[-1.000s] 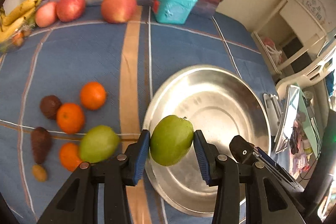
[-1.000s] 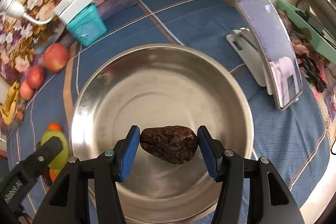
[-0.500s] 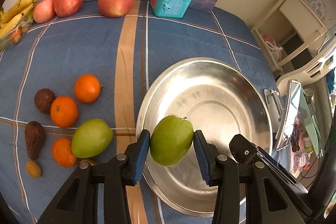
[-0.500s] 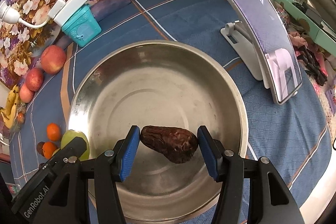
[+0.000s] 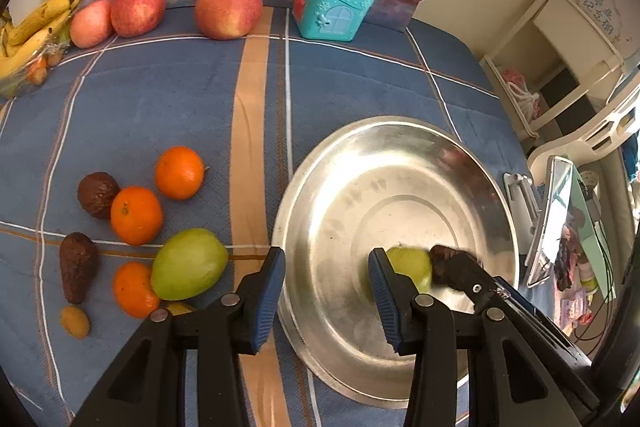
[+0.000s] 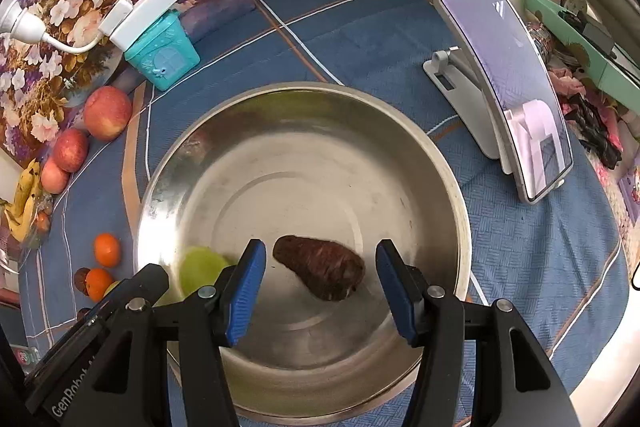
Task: Organize fruits
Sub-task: 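Open the left tool to drop the green fruit into the plate, then withdraw both tools from the plate back toward the fruits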
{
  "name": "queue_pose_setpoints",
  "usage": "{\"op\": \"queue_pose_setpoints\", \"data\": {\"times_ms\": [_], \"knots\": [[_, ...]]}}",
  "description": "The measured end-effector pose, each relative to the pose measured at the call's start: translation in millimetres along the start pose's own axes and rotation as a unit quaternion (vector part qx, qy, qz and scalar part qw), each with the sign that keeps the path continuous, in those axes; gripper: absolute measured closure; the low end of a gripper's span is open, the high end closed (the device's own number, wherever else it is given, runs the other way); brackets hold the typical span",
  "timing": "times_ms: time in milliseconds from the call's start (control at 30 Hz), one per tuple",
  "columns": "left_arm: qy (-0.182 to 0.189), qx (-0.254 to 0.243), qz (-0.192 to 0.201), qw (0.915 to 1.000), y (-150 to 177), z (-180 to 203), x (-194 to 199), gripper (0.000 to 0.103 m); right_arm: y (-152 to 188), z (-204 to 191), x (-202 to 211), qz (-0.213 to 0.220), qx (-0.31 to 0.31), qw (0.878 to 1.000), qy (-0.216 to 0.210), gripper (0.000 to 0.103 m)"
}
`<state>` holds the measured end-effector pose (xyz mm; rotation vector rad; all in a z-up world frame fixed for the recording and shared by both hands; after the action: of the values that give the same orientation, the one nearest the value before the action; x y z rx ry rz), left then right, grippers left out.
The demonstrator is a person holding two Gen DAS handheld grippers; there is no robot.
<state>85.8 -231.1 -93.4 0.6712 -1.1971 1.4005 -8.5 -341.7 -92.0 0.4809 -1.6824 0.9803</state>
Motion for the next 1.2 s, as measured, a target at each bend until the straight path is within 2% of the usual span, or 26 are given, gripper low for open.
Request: {"op": "queue_pose_setpoints", "data": {"times_ms": [33, 133, 200, 267, 400, 467, 600, 667, 867, 1100, 1167, 1200], "knots": [[-0.004, 0.001, 0.001, 1.0000, 0, -2, 1, 0.055, 0, 0, 1, 0.001, 0.000, 1.000, 0.000, 0.044], [-0.020, 0.008, 0.009, 0.9997, -4, -12, 5, 0.043, -1, 0, 3, 0.005, 0.003, 1.000, 0.001, 0.044], [-0.038, 0.016, 0.016, 0.9990, -8, -25, 9, 0.040, -1, -1, 4, 0.006, 0.005, 1.000, 0.000, 0.043], [-0.053, 0.026, 0.020, 0.9980, -11, -38, 12, 0.033, -2, -3, 5, 0.006, 0.009, 1.000, 0.000, 0.035], [-0.085, 0.045, 0.030, 0.9949, -17, -66, 18, 0.025, -1, -7, 5, 0.004, 0.020, 1.000, 0.000, 0.033], [-0.097, 0.057, 0.033, 0.9931, -20, -82, 22, 0.018, -1, -9, 4, 0.003, 0.024, 1.000, 0.001, 0.025], [-0.117, 0.073, 0.042, 0.9895, -25, -110, 30, 0.009, 0, -21, 5, 0.004, 0.045, 0.999, -0.002, 0.024], [-0.129, 0.082, 0.052, 0.9869, -27, -122, 37, 0.000, 0, -28, 6, 0.003, 0.056, 0.998, -0.003, 0.024], [-0.164, 0.093, 0.081, 0.9788, -30, -153, 58, 0.000, 3, -51, 10, 0.007, 0.088, 0.996, -0.010, 0.024], [-0.167, 0.122, 0.099, 0.9732, -21, -189, 80, 0.000, 7, -74, 15, 0.012, 0.122, 0.992, -0.014, 0.023], [-0.169, 0.124, 0.108, 0.9717, -18, -198, 86, 0.000, 8, -78, 15, 0.012, 0.128, 0.992, -0.015, 0.009], [-0.172, 0.124, 0.113, 0.9707, -17, -203, 90, 0.000, 8, -81, 16, 0.014, 0.132, 0.991, -0.015, 0.009]]}}
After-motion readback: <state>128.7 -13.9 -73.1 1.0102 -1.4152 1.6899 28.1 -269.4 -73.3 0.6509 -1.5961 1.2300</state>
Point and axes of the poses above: each gripper's, at about its wrist camera, not at the fingertips, and x roughly against the way its jaws point, z to its right, y to its underside, the point moved 10 cm from there along -x, roughly the way its jaws point, and after that the axes turned 9 degrees about x, right-handed, at the moved point
